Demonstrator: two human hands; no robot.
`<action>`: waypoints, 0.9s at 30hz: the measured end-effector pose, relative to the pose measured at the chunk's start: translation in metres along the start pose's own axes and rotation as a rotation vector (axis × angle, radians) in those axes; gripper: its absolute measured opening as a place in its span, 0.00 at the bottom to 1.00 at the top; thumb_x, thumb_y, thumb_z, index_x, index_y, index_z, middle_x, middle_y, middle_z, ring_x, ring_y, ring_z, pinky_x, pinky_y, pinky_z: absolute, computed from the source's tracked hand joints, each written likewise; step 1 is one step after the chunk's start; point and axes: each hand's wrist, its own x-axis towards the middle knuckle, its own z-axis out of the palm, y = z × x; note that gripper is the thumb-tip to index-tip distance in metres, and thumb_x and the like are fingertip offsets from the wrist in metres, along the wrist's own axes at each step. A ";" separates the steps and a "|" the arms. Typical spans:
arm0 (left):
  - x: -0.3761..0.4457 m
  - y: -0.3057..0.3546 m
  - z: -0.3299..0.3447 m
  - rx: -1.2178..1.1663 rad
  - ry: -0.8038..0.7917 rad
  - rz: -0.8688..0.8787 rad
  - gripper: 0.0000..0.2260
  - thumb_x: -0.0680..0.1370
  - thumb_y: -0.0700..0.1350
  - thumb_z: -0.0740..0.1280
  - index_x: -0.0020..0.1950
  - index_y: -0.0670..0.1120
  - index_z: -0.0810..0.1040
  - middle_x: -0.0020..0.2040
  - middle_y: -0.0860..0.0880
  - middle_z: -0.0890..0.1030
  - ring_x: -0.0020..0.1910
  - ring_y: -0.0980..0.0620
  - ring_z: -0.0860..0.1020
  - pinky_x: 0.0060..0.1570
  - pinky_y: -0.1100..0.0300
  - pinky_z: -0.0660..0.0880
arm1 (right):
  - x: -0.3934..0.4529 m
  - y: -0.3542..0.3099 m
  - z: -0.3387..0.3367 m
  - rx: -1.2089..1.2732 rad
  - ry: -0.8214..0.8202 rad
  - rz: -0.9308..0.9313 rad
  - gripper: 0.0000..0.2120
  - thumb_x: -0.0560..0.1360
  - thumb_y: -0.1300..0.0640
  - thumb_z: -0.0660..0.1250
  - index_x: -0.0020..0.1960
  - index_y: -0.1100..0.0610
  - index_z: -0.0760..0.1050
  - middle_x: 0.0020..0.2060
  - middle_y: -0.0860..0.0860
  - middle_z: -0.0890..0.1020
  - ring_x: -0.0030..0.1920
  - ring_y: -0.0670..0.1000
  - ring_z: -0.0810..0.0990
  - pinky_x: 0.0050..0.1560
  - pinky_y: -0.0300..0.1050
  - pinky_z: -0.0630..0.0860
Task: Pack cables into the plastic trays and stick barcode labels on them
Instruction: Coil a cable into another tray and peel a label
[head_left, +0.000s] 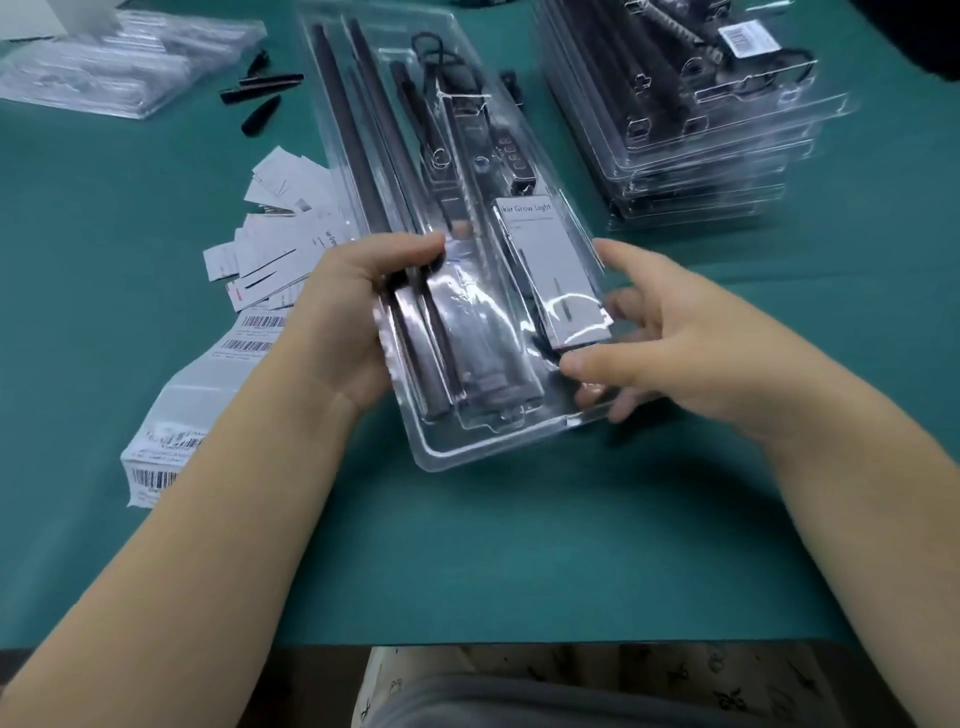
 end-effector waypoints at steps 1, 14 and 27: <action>-0.001 0.000 0.001 0.007 0.001 -0.007 0.04 0.64 0.42 0.68 0.35 0.42 0.80 0.34 0.47 0.79 0.32 0.48 0.79 0.39 0.54 0.80 | 0.000 0.001 0.003 0.007 0.016 0.000 0.40 0.63 0.57 0.75 0.65 0.35 0.57 0.45 0.40 0.82 0.37 0.51 0.84 0.33 0.44 0.78; 0.001 -0.004 0.002 0.000 -0.041 0.001 0.10 0.66 0.43 0.67 0.41 0.39 0.82 0.35 0.45 0.83 0.35 0.49 0.83 0.34 0.57 0.80 | 0.009 0.003 0.011 0.311 0.125 0.104 0.27 0.61 0.43 0.73 0.55 0.54 0.74 0.44 0.49 0.83 0.33 0.52 0.83 0.28 0.41 0.77; -0.002 -0.007 0.004 0.099 -0.062 -0.027 0.08 0.66 0.45 0.67 0.31 0.43 0.84 0.37 0.44 0.84 0.32 0.49 0.82 0.34 0.57 0.79 | 0.015 0.001 0.011 0.309 0.160 0.191 0.18 0.60 0.44 0.71 0.36 0.57 0.71 0.24 0.51 0.79 0.24 0.53 0.80 0.20 0.37 0.72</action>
